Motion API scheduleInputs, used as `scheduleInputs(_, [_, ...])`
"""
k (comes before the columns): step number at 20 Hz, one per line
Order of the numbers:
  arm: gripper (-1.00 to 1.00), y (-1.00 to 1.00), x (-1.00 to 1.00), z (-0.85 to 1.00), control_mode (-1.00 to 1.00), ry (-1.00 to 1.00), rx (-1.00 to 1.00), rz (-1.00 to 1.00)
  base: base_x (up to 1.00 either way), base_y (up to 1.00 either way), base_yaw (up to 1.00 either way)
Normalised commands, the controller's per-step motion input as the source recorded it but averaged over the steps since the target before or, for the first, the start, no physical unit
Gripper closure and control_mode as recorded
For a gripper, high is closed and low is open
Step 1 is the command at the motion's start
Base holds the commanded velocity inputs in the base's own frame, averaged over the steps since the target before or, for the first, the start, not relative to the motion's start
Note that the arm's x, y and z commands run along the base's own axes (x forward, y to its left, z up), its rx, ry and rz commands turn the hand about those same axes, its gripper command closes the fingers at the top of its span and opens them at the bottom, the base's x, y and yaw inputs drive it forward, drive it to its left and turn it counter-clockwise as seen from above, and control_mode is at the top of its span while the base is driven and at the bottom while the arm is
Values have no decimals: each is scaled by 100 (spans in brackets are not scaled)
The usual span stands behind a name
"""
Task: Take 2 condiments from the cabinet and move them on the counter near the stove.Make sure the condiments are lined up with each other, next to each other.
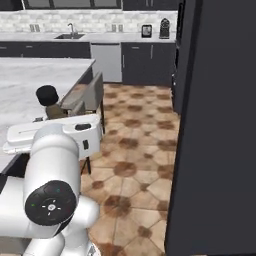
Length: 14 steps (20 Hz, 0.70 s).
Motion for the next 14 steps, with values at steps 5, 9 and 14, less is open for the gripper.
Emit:
scheduleInputs(5, [100,0,0,0,100,0,0,0,91,3,36])
scheduleInputs(9, [100,0,0,0,100,0,0,0,100,-12,34])
scheduleInputs(14, [100,0,0,0,100,0,0,0,99,-29,33])
